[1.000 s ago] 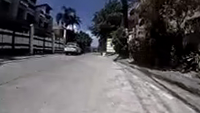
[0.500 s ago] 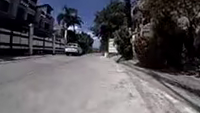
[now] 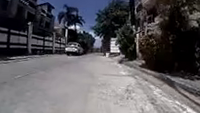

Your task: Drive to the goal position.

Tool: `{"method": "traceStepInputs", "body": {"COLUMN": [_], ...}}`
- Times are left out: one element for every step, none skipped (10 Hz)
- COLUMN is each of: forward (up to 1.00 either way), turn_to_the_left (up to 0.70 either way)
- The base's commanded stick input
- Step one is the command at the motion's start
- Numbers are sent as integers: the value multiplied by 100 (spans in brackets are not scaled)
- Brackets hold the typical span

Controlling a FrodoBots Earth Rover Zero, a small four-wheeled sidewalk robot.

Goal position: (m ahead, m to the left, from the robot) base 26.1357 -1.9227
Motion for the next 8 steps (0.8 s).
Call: {"method": "traceStepInputs", "body": {"forward": [85,85,85,85,85,85,85,85], "turn_to_the_left": [0,0,0,0,0,0,0,0]}}
